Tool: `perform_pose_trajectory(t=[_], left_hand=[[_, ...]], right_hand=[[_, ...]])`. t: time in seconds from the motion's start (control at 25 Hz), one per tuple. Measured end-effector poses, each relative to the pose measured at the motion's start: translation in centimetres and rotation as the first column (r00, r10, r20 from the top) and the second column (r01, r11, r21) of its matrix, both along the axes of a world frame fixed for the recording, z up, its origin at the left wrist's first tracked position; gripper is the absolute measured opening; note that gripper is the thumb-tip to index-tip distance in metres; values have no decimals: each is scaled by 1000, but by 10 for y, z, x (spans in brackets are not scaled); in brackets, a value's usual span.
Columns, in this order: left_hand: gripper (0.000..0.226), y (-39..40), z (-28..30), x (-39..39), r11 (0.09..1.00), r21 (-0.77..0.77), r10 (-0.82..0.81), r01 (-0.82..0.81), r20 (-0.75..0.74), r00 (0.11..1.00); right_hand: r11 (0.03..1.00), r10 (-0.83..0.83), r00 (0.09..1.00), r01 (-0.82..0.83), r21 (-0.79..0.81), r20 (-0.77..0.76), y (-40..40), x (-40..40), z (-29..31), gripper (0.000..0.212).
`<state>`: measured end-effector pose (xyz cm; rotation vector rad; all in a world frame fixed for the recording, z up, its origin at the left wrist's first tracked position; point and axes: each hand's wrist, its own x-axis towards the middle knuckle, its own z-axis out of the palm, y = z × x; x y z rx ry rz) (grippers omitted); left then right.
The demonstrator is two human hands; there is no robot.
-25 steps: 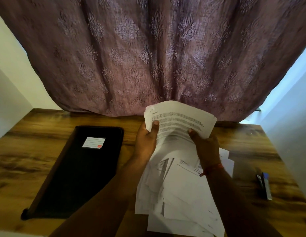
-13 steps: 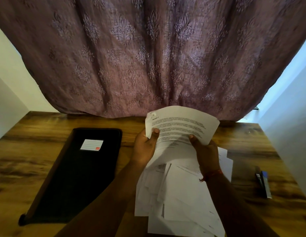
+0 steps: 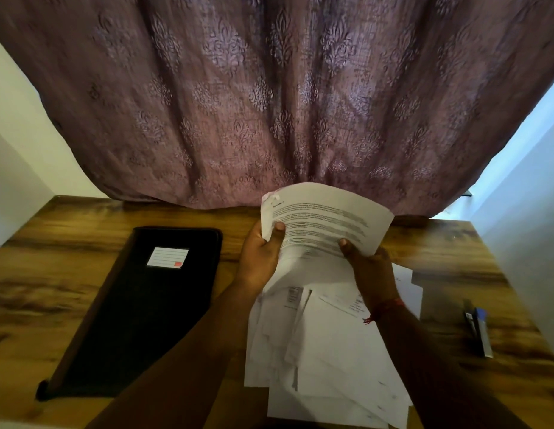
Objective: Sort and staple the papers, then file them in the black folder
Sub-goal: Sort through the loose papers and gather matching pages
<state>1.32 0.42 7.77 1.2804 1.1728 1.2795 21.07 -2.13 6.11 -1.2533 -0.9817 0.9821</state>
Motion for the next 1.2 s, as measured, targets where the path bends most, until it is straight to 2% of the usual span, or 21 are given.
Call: perform_pose_trajectory(t=[0.12,0.28,0.4,0.48,0.56,0.68,0.76,0.84,0.92,1.0,1.12,1.2], left_hand=[[33,0,3,-3,1000,-7,20,-20,38,999],[26,1,20,-6,993,65,99,-100,18,995],[33,4,33,-11,968,236,113,-91,-84,990],[31,8,34,-14,948,313,118,-54,-187,975],[25,11,33,-16,938,341,146,-58,-237,960],[20,12,36,-19,942,329,145,-64,-227,963],[19,10,39,-17,943,326,132,-62,-199,971],[13,9,42,-13,950,297,134,-94,-118,984],[14,11,42,-9,968,205,145,-142,0,989],[28,11,36,-7,991,61,118,-122,76,990],[29,4,13,-5,997,-66,34,-33,24,999],[18,-1,7,0,995,-92,26,-23,38,999]], right_hand=[[1000,28,999,-28,-1,47,-5,-2,1,17],[993,-8,997,-1,121,78,-1,5,19,20],[973,-93,974,44,229,207,7,11,45,21],[944,-141,909,4,329,393,12,14,59,24],[929,-157,834,-57,365,529,16,18,66,24],[916,-152,790,-112,385,594,20,24,67,18],[919,-148,818,-94,383,556,20,24,67,15],[940,-146,889,-12,340,435,20,21,66,19],[961,-130,946,45,274,298,23,19,60,29],[990,-41,986,19,141,159,24,20,44,32],[999,36,998,-34,-37,60,19,13,16,31],[998,37,999,-37,-42,21,15,2,9,28]])
